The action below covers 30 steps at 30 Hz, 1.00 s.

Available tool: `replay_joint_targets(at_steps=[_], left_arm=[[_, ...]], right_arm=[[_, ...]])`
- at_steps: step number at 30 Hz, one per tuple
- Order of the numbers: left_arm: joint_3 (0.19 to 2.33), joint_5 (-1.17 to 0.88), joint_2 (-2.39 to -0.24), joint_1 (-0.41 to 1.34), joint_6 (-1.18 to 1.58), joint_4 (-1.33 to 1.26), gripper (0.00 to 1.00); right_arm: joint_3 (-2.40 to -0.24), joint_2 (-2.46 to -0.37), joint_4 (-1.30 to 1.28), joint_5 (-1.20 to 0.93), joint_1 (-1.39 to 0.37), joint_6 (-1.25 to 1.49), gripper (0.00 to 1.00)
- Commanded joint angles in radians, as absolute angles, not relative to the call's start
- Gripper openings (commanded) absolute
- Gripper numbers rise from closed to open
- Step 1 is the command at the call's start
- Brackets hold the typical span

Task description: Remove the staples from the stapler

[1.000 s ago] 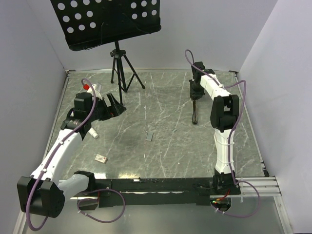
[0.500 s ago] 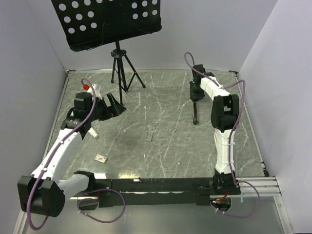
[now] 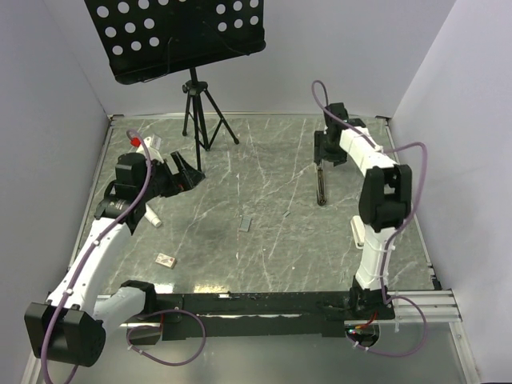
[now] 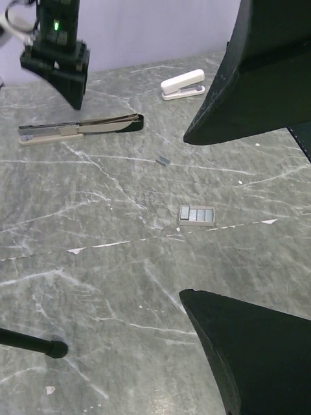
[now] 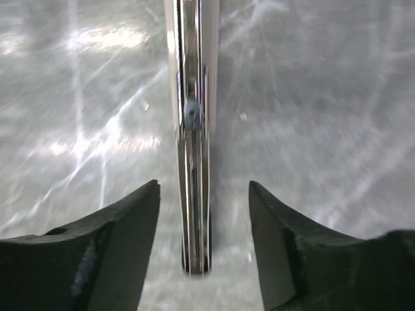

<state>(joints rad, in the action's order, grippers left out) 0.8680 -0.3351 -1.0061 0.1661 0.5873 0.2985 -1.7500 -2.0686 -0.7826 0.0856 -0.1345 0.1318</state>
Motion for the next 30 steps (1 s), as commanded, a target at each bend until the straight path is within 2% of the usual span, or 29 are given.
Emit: replay_joint_targets(at_steps=[1,7,13,21,30], left_arm=[[0.868,-0.347,-0.973,0.161,0.595,0.264,0.97],[0.865,-0.342,-0.960,0.161,0.592,0.265,0.97],[0.856,-0.379,-0.951,0.161,0.601,0.249,0.97],[0.834,-0.449,-0.986,0.198,0.638,0.206,0.97],[0.836,-0.431,-0.974,0.232,0.632,0.219,0.97]], right_arm=[[-1.721,-1.925,-0.824,0.107,-0.124,0.121,0.66],[-1.573,-1.757,-0.905,0.176,-0.121,0.158,0.68],[-1.477,-1.698,-1.092,0.259,-0.118,0.196,0.71],[-1.312,-1.758,-1.169,0.212,-0.109,0.183,0.74],[-1.299,-1.815,-1.103,0.189,-0.066,0.141,0.75]])
